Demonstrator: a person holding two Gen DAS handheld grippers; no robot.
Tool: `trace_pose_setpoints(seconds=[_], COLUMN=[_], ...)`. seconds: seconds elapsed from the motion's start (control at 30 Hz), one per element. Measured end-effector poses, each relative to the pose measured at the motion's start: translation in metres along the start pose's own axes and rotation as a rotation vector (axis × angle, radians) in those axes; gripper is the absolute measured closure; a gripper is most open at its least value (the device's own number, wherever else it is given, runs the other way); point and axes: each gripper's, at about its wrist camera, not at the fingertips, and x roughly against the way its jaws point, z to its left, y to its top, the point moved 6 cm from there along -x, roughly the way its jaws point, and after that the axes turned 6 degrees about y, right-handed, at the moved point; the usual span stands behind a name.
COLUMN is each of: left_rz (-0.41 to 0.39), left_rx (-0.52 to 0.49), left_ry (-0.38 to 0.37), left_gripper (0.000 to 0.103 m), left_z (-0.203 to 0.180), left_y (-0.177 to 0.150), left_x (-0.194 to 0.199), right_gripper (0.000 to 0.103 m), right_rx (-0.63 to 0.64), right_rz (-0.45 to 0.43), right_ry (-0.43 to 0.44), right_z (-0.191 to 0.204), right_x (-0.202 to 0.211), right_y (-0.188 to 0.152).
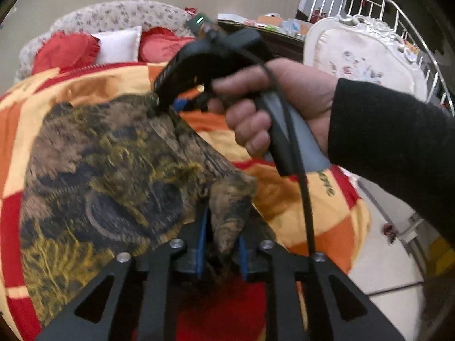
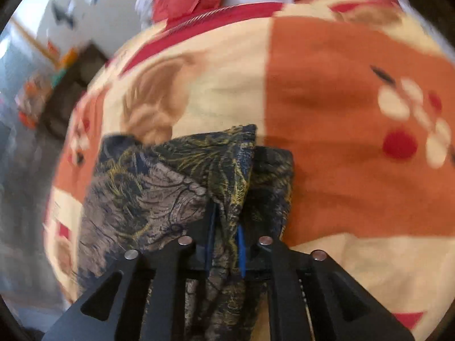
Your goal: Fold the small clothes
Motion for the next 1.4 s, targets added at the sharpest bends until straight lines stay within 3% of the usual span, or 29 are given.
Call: trace_pose_setpoints(seconds=[0.07,0.2,0.3,0.37,0.4,0.43,0.47,0.5,0.53,0.57,0.6,0.67,0.83,0.9,0.97,1.03,1.13,1.23,1.33,1.4], left_rz=[0.016,-0.021,-0.108,-0.128,-0.121,-0.110,-0.047,0.016,0.093,0.118,0.105,0.077,0.100,0.048,-0.023,-0.050,-0.005,0.098,0.159,0.144], left_rx=[-0.003,0.022,0.098,0.161,0.187,0.198,0.208,0.218,0.236,0.243,0.233,0.199,0.217,0.219,0.223,0.245,0.314,0.350,0.377,0.380], left_ry=[-0.028,-0.019,0.081,0.146,0.171,0.182,0.196,0.199,0.197,0.182,0.181,0.203,0.176,0.169,0.194,0.231,0.268,0.316,0.337,0.337], left_gripper=[0.054,0.050,0.039,0.038,0.041,0.060,0.085,0.093,0.096,0.098,0.098,0.098,0.098,0.097,0.081,0.079,0.079,0.081,0.081,0.081], left_z=[0.001,0.027,0.068,0.092,0.102,0.109,0.116,0.122,0.125,0.126,0.125,0.122,0.127,0.132,0.138,0.153,0.179,0.197,0.208,0.209], left_y=[-0.008,-0.016,-0.006,0.002,0.006,0.005,0.000,-0.006,-0.020,-0.030,-0.034,-0.035,-0.021,0.006,0.037,0.071,0.108,0.112,0.094,0.088], left_x=[0.015,0.063,0.094,0.095,0.091,0.086,0.068,0.053,0.033,0.025,0.023,0.024,0.034,0.045,0.049,0.037,-0.005,-0.052,-0.076,-0.081], right_gripper=[0.087,0.085,0.081,0.081,0.081,0.081,0.081,0.082,0.084,0.086,0.087,0.088,0.088,0.088,0.088,0.088,0.087,0.087,0.087,0.087], right_rx=[-0.021,0.055,0.218,0.318,0.361,0.405,0.443,0.458,0.447,0.414,0.397,0.358,0.299,0.290,0.275,0.224,0.135,0.097,0.083,0.082], right_rz=[-0.058,-0.167,-0.190,-0.163,-0.143,-0.119,-0.092,-0.071,-0.047,-0.019,-0.022,-0.106,-0.103,-0.076,-0.159,-0.249,-0.316,-0.328,-0.257,-0.222], right_ry=[0.020,0.045,0.010,0.018,0.024,0.008,-0.032,-0.078,-0.126,-0.172,-0.189,-0.135,-0.110,-0.109,-0.099,-0.086,-0.174,-0.252,-0.341,-0.361], right_z=[0.002,0.027,0.065,0.091,0.099,0.104,0.106,0.103,0.094,0.078,0.066,0.053,0.049,0.059,0.072,0.083,0.088,0.088,0.067,0.050], right_x=[0.020,0.077,0.105,0.107,0.104,0.099,0.089,0.080,0.069,0.054,0.048,0.051,0.059,0.064,0.081,0.090,0.078,0.046,0.010,-0.009], right_y=[0.000,-0.013,-0.048,-0.081,-0.097,-0.113,-0.130,-0.143,-0.154,-0.166,-0.172,-0.179,-0.179,-0.166,-0.141,-0.110,-0.066,-0.035,-0.032,-0.040])
